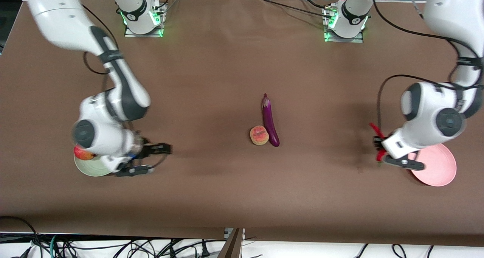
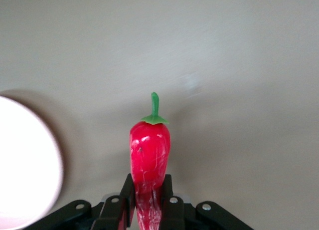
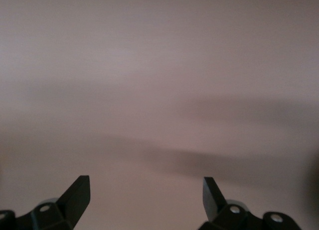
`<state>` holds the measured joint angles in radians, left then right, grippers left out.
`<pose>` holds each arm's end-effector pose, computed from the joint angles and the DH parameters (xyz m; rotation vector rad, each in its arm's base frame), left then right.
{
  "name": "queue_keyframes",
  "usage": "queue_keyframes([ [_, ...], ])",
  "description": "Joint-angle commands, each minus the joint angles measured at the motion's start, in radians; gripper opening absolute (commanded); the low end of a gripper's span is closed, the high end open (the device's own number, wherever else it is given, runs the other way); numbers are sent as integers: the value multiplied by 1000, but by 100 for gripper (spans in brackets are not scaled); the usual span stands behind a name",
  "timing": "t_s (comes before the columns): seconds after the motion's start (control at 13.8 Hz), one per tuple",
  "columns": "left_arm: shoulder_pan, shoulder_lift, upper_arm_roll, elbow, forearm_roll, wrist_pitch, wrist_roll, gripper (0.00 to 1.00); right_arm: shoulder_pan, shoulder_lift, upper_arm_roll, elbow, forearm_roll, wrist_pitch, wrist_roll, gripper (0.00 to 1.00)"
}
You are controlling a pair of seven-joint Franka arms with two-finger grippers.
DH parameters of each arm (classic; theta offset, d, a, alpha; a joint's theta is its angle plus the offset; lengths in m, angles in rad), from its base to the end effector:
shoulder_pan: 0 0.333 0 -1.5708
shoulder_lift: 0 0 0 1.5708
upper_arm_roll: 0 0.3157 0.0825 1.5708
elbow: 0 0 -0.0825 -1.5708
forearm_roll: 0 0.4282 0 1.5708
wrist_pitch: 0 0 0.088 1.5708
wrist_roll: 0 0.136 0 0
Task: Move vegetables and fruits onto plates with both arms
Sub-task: 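Grasp the peach with the right gripper while the left gripper releases the chili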
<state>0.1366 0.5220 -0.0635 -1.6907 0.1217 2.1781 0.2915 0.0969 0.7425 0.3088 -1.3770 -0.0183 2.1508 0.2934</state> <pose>0.7022 0.0618 0.2371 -3.0504 0.4324 0.0685 0.7302 0.2667 0.2441 -2.9417 -0.0562 0.0074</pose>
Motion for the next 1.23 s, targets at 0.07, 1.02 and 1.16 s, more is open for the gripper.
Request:
queue_keyframes([
  [0.07, 86, 22, 14, 76, 102, -11, 201, 6, 170, 18, -16, 27, -3, 104, 269, 100],
  [1.02, 224, 282, 16, 237, 171, 278, 485, 71, 613, 205, -246, 137, -91, 434, 543, 100],
  [1.16, 230, 268, 11, 240, 173, 273, 482, 100, 638, 225, -257, 141, -91, 471, 546, 100],
])
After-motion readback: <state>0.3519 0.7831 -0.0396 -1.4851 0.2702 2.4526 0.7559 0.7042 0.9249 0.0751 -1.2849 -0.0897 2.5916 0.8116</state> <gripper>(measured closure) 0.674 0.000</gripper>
